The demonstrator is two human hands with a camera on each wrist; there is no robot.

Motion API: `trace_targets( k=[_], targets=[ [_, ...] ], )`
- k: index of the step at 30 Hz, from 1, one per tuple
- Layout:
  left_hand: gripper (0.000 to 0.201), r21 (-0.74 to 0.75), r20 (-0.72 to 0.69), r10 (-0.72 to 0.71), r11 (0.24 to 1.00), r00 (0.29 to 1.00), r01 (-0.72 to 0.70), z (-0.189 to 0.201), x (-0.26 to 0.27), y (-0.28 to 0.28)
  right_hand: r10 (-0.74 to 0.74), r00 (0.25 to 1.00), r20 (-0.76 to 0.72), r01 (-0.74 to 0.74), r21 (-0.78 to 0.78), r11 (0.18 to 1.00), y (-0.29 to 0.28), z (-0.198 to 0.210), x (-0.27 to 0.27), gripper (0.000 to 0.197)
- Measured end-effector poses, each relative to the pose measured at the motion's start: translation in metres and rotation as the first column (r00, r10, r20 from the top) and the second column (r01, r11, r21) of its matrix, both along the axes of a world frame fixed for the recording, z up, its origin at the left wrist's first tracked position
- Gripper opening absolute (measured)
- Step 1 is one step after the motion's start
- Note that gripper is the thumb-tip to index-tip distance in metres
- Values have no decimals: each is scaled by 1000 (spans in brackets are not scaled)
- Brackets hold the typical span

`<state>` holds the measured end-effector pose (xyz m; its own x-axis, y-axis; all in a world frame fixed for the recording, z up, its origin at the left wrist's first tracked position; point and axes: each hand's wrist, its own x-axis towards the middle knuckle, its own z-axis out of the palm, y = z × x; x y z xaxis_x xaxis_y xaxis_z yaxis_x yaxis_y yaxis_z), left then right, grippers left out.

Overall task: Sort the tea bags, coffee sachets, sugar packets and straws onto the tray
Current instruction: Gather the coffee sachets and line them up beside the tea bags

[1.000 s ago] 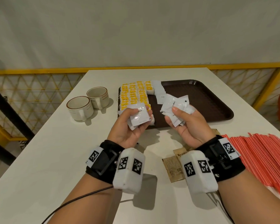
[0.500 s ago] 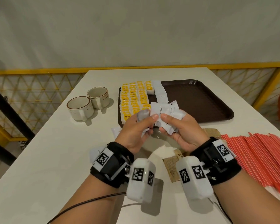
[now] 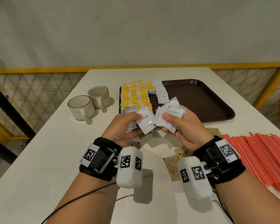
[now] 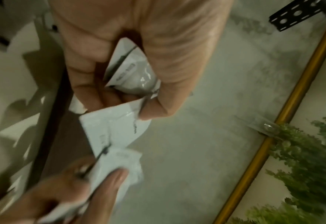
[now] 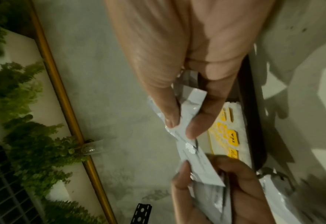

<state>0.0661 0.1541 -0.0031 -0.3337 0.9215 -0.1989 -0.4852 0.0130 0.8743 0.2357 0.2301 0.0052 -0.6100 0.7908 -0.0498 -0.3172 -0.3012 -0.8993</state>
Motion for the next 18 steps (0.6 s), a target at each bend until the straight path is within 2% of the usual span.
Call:
trace_targets(
  k=[3,5,8,12,15,18],
  targets=[
    [38,33,56,-7,999,998,5,-4,14,5,75,997,-3,-75,-7,997,-7,-4,-4,21],
    [32,55,77,-16,998,997,11,-6,22,8,103,995,-12,-103,-4,995,-10,-6,-7,22],
    [22,94,162,-24,996,986,9,-7,23,9,95,995,-27,-95,-28,995,-9,-7,-8,24],
    [26,92,304,27,994,952,-58,-7,13,10,61,997,-39,-64,-72,995,-3,-6,-7,32],
    [17,57,223,5,998,975,-18,-6,8,8,48,999,-1,-48,-64,997,-2,-7,-5,33],
    [35,39,38,-102,994,994,101,-8,11,4,47,999,22,-46,-41,998,-1,-9,-4,41]
  ],
)
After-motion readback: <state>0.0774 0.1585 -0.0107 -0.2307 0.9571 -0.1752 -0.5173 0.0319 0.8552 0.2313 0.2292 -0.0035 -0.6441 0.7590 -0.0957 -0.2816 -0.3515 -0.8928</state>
